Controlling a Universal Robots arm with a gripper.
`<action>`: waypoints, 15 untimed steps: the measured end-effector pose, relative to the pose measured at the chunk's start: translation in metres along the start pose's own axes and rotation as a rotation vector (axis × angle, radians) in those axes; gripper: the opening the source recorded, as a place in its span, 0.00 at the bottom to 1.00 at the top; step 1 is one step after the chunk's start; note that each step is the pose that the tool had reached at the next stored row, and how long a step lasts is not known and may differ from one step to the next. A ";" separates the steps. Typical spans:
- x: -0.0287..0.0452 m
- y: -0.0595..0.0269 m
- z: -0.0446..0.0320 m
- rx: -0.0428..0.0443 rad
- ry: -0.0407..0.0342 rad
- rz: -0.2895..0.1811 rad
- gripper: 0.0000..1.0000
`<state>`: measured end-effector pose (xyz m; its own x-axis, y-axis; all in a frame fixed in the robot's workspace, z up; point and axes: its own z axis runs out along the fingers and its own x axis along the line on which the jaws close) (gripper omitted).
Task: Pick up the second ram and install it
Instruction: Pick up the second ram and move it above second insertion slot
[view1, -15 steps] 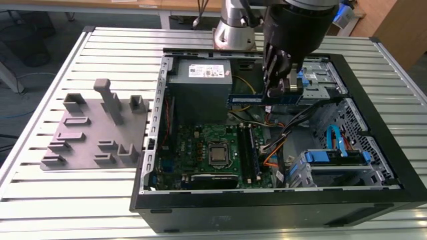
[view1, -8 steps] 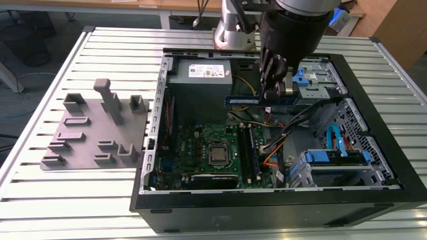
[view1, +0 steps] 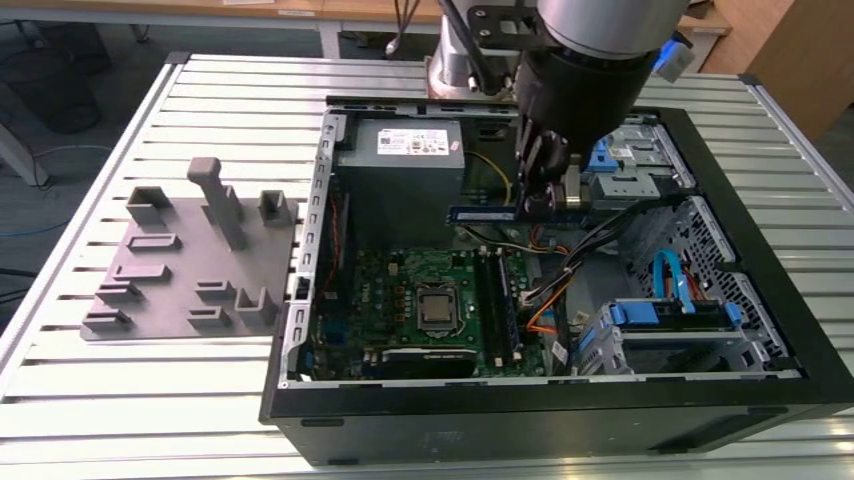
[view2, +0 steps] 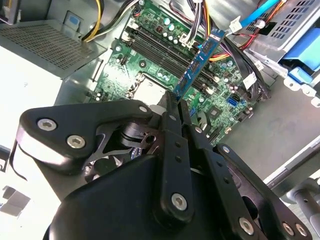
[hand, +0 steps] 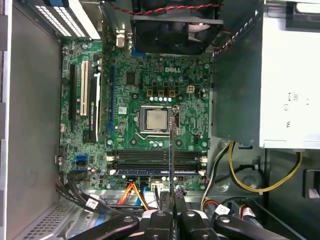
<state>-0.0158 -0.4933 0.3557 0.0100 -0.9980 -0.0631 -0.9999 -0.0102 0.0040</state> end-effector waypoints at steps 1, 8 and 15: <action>0.0002 0.0000 0.0013 0.0000 0.0000 0.000 0.14; 0.0007 0.0000 0.0073 0.0000 0.0001 0.000 0.14; 0.0009 0.0000 0.0116 0.0000 0.0001 0.000 0.14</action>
<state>-0.0159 -0.4935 0.3440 0.0100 -0.9980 -0.0631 -0.9999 -0.0102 0.0040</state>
